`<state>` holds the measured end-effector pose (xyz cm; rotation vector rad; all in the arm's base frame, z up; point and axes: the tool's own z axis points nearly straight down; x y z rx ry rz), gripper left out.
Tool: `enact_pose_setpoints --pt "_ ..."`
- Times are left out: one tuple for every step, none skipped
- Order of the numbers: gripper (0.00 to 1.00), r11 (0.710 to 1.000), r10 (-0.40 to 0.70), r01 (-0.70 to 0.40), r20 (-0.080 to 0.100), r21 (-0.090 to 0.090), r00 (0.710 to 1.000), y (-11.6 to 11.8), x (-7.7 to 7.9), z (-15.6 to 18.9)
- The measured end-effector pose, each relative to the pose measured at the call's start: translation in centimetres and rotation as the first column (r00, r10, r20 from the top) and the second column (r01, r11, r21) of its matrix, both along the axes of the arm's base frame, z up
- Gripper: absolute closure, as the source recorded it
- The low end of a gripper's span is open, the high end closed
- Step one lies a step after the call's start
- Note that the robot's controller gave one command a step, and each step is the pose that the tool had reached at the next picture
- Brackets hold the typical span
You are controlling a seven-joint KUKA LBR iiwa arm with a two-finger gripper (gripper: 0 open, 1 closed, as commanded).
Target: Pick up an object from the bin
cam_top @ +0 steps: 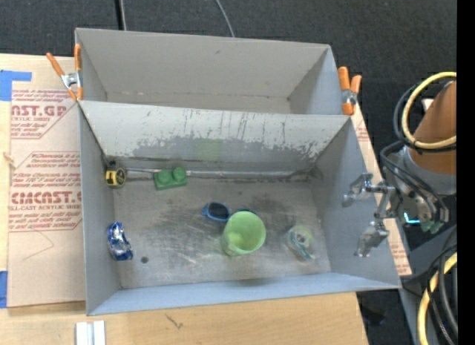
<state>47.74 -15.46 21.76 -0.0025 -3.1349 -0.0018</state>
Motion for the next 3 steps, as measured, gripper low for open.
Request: enact_pose_setpoints --pt "0.0 0.974 0.225 -0.225 0.014 -0.003 0.974 5.1 4.1 -14.7" --pt "1.0 0.974 0.224 -0.224 0.014 -0.004 0.974 5.0 4.1 -14.4" --pt "1.0 0.966 0.259 -0.259 0.015 -0.006 0.966 2.9 4.1 -1.7"
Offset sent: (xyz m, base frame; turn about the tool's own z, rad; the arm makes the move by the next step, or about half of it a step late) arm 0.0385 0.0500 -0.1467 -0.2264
